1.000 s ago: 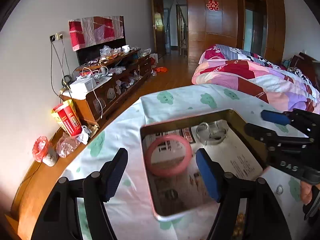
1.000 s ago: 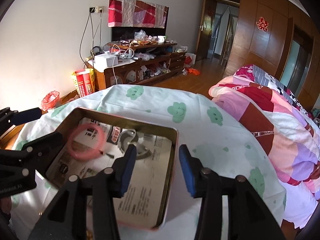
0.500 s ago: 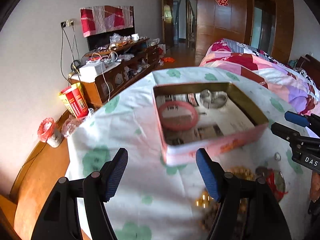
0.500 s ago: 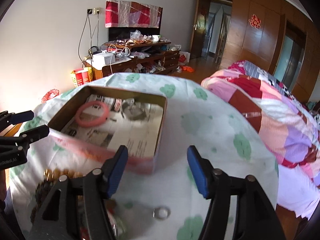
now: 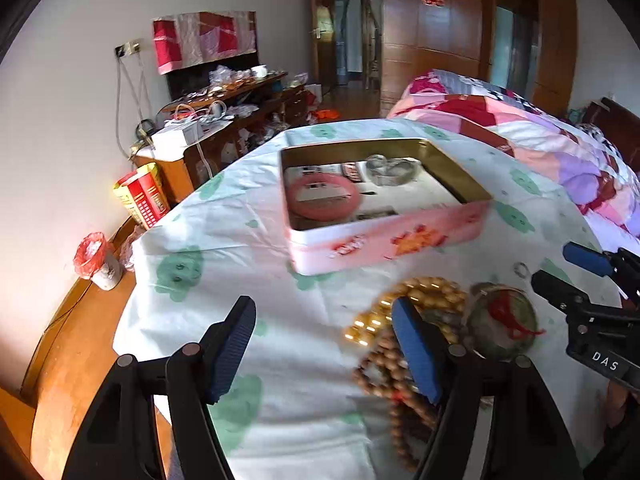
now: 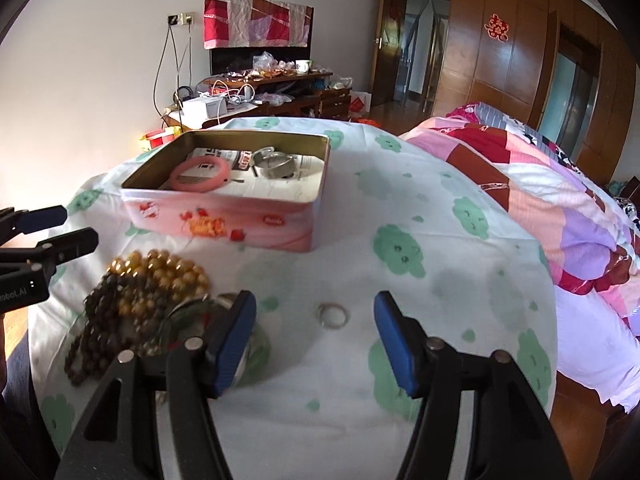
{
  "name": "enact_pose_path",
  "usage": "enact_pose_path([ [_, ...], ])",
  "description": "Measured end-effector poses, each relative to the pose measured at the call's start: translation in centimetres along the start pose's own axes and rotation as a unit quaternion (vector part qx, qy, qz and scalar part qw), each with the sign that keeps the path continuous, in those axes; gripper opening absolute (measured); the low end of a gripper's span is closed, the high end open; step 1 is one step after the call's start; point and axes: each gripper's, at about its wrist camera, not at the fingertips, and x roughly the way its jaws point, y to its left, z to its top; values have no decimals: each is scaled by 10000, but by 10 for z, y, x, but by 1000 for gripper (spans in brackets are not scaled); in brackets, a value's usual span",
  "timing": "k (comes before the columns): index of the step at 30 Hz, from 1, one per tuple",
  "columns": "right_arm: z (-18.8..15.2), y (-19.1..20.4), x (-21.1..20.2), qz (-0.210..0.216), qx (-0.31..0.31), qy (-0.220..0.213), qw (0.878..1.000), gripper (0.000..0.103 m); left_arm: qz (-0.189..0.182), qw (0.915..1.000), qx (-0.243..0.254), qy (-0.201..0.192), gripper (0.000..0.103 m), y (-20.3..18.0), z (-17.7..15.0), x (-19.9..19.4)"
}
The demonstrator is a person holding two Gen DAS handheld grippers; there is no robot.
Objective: Organize jewelry
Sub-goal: 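Grasp the dark bead bracelet with the left tool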
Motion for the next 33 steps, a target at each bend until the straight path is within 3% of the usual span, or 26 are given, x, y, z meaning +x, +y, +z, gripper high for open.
enact_pose_path([
  [4, -6, 3, -11, -41, -24, -161, 9999, 69, -141, 9998, 149, 14, 70, -12, -5, -2],
  [9, -9, 2, -10, -95, 28, -185, 9998, 73, -370, 9988, 268, 173, 48, -22, -10, 4],
  [13, -10, 3, -8, -113, 45, -176, 9998, 76, -574, 9972, 274, 388, 19, -24, -15, 14],
  [16, -11, 4, -6, -105, 31, -155, 9998, 76, -696, 9964, 288, 395, 14, -25, -15, 14],
  [17, -11, 4, -6, -107, 25, -155, 9998, 76, -730, 9963, 265, 358, 7, -25, -14, 12],
  [27, -10, -1, -7, -60, 191, -193, 9996, 76, -716, 9970, -120, -273, 7, 1, 14, -19],
  [33, -8, 4, -6, 177, 91, -158, 9997, 76, -647, 9972, -288, -246, 7, 10, 15, -13],
])
